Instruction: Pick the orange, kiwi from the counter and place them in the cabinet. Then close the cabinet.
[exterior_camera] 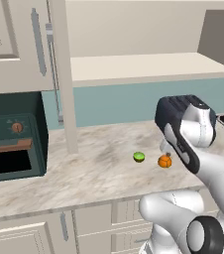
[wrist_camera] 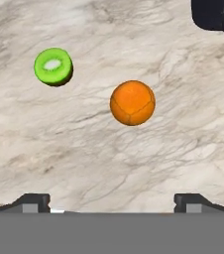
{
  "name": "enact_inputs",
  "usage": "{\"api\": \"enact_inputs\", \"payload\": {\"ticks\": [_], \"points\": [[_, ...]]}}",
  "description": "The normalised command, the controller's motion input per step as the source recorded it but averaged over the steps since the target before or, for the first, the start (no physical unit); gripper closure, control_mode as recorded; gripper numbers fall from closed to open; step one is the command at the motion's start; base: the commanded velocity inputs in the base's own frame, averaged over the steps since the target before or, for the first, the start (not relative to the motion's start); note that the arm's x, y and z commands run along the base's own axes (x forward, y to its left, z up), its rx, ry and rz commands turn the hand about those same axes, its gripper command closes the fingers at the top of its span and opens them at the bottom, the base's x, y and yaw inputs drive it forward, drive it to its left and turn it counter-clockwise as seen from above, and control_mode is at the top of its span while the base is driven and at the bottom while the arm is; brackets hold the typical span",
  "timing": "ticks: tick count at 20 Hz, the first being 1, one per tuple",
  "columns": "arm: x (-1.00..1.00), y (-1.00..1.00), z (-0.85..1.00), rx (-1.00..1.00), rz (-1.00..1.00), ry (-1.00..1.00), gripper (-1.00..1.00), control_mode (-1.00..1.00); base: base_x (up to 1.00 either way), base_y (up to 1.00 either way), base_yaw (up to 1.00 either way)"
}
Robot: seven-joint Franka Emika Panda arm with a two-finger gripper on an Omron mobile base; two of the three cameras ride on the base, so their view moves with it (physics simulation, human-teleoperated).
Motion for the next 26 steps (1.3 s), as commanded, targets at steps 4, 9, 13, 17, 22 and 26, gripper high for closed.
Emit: {"api": "enact_inputs", "payload": {"ticks": [4, 9, 13, 17, 22, 26], "points": [[0.15, 0.00, -0.39, -0.04, 0.00, 0.00, -1.00, -1.00, 0.00, 0.00, 0.00], [0.20, 0.00, -0.37, -0.06, 0.00, 0.00, -1.00, -1.00, 0.00, 0.00, 0.00], [0.18, 0.00, -0.31, -0.06, 0.00, 0.00, -1.00, -1.00, 0.00, 0.00, 0.00], [0.17, 0.00, -0.25, -0.03, 0.00, 0.00, -1.00, -1.00, 0.00, 0.00, 0.00], [0.16, 0.00, -0.23, -0.02, 0.00, 0.00, -1.00, -1.00, 0.00, 0.00, 0.00], [0.19, -0.01, -0.23, -0.02, 0.00, 0.00, -1.00, -1.00, 0.00, 0.00, 0.00]]}}
